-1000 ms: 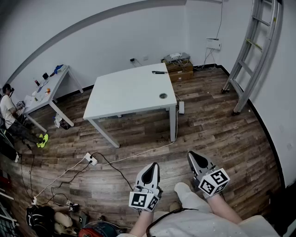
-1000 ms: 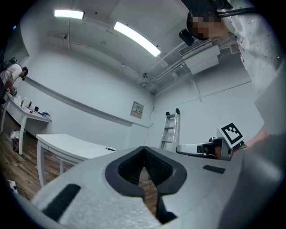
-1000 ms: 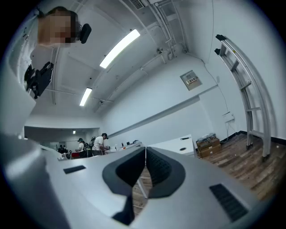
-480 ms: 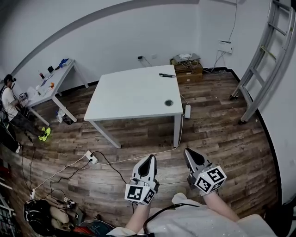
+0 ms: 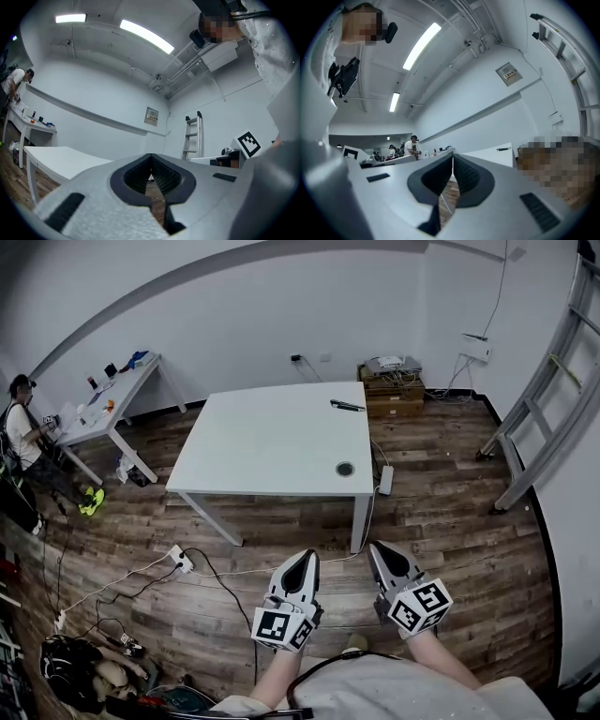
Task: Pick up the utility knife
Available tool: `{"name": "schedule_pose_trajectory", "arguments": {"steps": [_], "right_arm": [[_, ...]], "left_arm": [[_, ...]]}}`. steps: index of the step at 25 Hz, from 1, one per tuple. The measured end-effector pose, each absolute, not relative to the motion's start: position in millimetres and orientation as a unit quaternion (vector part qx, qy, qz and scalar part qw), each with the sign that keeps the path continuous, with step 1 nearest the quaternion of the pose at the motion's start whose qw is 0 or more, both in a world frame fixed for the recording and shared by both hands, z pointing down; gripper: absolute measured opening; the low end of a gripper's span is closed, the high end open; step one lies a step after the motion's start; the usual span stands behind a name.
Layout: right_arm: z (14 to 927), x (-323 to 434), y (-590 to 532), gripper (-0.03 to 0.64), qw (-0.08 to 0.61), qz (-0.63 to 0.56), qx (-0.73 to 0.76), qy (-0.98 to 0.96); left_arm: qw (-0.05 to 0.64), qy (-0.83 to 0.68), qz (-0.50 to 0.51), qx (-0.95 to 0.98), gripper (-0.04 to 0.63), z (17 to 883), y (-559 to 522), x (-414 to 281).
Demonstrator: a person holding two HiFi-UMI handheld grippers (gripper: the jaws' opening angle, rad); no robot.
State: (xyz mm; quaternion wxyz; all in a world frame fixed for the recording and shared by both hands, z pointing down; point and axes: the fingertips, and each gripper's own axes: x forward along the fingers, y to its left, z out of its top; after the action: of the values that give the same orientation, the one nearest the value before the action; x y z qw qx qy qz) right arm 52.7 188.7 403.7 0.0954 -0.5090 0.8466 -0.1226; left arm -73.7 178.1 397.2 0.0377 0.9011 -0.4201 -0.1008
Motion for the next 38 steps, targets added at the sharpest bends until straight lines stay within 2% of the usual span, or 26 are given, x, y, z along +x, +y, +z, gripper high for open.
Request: {"name": "schedule_pose_trajectory", "arguments": {"steps": [14,30,38], "right_arm": [[420,80,125,0.009,0.090,-0.131,-0.495,0.854],[426,92,-29,0.009,0.058,-0.129,-0.491,0.859],[426,84,-100,0.009,0.058,-0.146,-0.497,0.853]], "left_arm": [[0.056,-0.428,-0.094,0.897,0.006,419,114,-43],[0.077,-0.402,-0.113,0.905,0.006,430,-47,-1],[0.080,-0.395,-0.099,0.910,0.006,427,-124,-6]]}}
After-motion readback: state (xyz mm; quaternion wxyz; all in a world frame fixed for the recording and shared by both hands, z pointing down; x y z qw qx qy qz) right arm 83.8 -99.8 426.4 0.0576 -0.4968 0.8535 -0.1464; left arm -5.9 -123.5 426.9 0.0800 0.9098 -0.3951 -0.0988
